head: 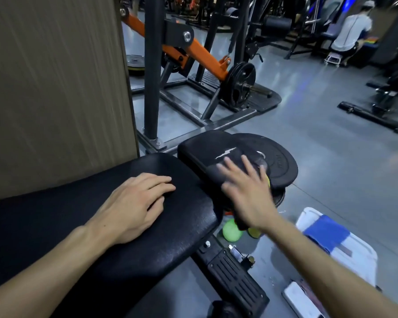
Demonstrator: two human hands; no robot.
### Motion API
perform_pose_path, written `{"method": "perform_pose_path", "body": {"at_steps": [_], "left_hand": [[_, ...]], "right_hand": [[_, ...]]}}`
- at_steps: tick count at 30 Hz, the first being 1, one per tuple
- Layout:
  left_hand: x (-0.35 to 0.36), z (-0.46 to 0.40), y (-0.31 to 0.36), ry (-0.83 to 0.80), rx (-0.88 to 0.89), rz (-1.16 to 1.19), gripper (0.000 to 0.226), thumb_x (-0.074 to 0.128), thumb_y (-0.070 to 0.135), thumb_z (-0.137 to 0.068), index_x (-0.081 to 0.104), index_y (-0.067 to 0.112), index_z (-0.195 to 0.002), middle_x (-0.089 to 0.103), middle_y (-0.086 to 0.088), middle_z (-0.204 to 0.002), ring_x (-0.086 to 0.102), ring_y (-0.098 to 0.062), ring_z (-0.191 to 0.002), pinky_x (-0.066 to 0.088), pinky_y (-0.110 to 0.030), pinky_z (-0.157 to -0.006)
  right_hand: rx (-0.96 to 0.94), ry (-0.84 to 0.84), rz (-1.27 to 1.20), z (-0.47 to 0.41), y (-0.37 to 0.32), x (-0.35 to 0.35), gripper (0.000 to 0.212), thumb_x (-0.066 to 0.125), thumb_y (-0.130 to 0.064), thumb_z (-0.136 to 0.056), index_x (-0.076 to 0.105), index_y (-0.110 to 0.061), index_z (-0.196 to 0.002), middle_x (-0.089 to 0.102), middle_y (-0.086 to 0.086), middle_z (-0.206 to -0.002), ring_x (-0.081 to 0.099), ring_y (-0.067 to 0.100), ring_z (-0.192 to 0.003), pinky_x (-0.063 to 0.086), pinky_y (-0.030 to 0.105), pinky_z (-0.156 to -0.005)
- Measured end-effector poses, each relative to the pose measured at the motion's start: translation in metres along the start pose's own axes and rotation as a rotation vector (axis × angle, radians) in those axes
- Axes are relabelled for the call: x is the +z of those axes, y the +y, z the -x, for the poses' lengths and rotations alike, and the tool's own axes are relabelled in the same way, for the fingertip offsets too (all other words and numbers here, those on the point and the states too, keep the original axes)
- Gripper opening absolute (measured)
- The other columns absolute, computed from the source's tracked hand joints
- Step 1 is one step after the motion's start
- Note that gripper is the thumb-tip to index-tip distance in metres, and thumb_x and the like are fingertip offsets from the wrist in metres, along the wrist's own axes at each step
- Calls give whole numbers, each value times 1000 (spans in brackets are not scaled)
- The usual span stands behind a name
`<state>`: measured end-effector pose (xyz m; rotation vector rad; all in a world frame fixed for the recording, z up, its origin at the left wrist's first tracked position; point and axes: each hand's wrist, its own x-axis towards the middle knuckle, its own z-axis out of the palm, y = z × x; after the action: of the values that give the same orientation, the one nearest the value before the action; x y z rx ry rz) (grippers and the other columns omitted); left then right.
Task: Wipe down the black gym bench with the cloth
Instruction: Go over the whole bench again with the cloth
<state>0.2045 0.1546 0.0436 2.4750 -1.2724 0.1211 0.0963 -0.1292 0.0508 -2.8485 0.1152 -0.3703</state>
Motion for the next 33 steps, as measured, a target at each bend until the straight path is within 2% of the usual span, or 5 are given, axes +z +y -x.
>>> {"method": "perform_pose_path", "body": {"at_steps": [3,11,18,24,33], "left_hand": [[5,0,0,15,-12,-4,46,35,39,-97,63,32,-133,56,18,-142,47,-5,-131,34,-24,-106],[7,-1,3,47,-19,4,42,38,36,-96,64,32,-128,58,19,-138,48,-4,-128,36,-24,-104],[9,-3,2,47,-31,-21,41,43,33,-95,66,31,-128,60,16,-138,51,-7,-127,34,-25,-105],[8,-4,2,55,-52,14,38,43,34,-96,62,38,-129,55,23,-139,43,3,-130,28,-17,-108],[5,-3,1,59,-45,51,37,43,36,-96,62,38,-127,54,25,-138,43,4,-129,33,-20,-106]], "right_hand": [[-85,-97,133,-9,2,9,59,24,-57,-97,22,-50,-155,13,-20,-166,0,17,-157,-1,54,-124],[415,-200,17,-130,45,-3,59,24,-54,-94,22,-54,-153,14,-16,-168,10,26,-155,16,65,-118],[-154,-307,117,-108,-22,25,61,21,-56,-92,15,-58,-153,8,-22,-167,1,19,-156,8,55,-123],[290,-215,46,-193,11,21,54,20,-47,-99,33,-47,-151,23,-15,-165,14,24,-153,17,62,-117],[-26,-302,124,-115,-21,13,65,17,-57,-89,14,-57,-154,9,-20,-168,5,23,-156,14,56,-121]]}}
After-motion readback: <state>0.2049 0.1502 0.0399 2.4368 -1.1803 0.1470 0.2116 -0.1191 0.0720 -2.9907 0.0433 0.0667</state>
